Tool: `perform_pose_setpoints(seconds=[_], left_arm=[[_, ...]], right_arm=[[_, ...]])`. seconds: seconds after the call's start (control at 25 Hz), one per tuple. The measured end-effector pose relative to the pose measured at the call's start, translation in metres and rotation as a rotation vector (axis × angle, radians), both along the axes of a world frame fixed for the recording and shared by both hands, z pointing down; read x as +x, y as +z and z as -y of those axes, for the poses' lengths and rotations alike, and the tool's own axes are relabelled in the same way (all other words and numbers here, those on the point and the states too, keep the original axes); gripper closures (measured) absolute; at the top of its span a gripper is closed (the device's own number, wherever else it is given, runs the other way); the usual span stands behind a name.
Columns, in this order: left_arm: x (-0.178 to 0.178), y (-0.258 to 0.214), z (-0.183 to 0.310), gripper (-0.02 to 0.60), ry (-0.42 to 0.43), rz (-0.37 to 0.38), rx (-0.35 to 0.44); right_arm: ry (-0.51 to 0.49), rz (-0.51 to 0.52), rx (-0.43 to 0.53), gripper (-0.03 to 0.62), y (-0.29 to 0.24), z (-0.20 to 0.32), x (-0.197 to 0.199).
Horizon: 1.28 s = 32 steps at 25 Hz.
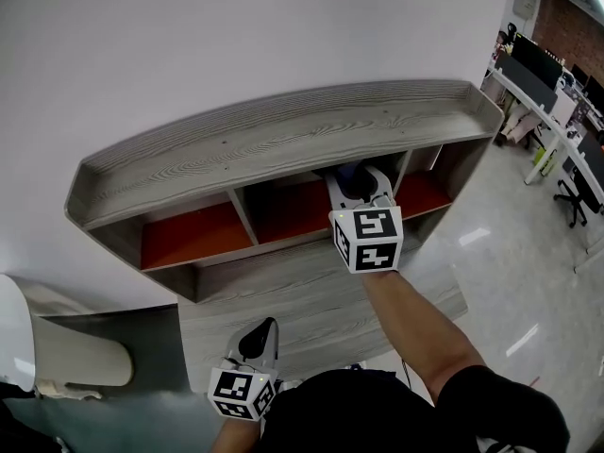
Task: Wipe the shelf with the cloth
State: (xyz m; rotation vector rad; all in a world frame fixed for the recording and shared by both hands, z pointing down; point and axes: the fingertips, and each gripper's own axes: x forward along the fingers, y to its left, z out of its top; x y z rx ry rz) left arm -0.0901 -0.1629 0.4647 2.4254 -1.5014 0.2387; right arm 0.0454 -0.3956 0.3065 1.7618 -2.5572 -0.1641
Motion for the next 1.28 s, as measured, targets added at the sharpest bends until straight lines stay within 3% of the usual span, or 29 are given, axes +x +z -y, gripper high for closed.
perform_pose_setpoints(seconds=[0.52,1.12,1.28], left_arm=[[-0.022,0.001,-0.009,0.572,-0.065,-0.009,-0.001],[-0.034,0.001,-0.014,0.571,-0.082,-0.012,-0.001],[-0.037,0.000,-0.015,0.571,-0.083,-0.014,0.001]], right_arm=[[-0.103,-0.103,0.053,0.437,-0.002,-0.017,-0.063],[-0.097,-0.470,0.261,0.437,-0.003,-0.034,-0.116],[-0.113,-0.535,0.278,0.437,-0.001,-0.038,-0.130]])
